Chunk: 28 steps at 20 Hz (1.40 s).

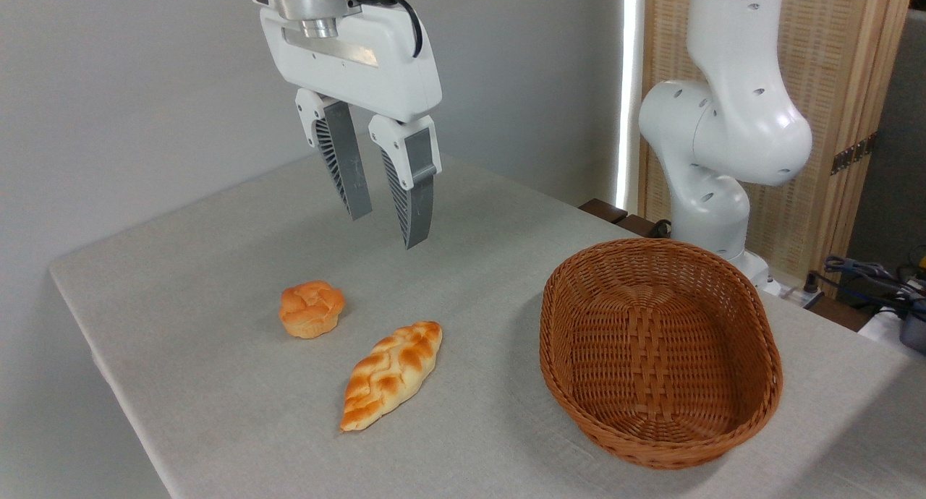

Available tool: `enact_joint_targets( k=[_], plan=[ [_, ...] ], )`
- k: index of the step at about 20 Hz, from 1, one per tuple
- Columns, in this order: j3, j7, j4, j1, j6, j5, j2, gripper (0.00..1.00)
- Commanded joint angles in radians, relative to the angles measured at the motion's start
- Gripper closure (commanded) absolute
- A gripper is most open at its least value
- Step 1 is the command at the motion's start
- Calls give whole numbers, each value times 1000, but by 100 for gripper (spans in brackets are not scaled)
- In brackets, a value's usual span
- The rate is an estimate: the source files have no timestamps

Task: Put bread into the basket
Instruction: 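Move the open gripper down over the small round orange bun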

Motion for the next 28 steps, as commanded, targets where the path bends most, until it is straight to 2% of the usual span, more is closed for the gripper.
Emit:
enact_joint_targets(
  k=[1,9,14,16,17,22,24,28],
  plan=[
    [4,15,5,-5,-3,-1,0,0],
    [-2,15,2,-7,0,0,-5,0],
    [-33,7,-49,-43,109,5,-22,0],
    [-36,10,-70,-80,135,-1,-22,0],
    [-53,13,-95,-102,158,-1,-20,0],
    [-151,15,-225,-106,324,-7,-13,0],
    [-209,15,-271,-111,380,14,0,0],
    [-255,33,-359,-112,470,62,38,0]
  ],
)
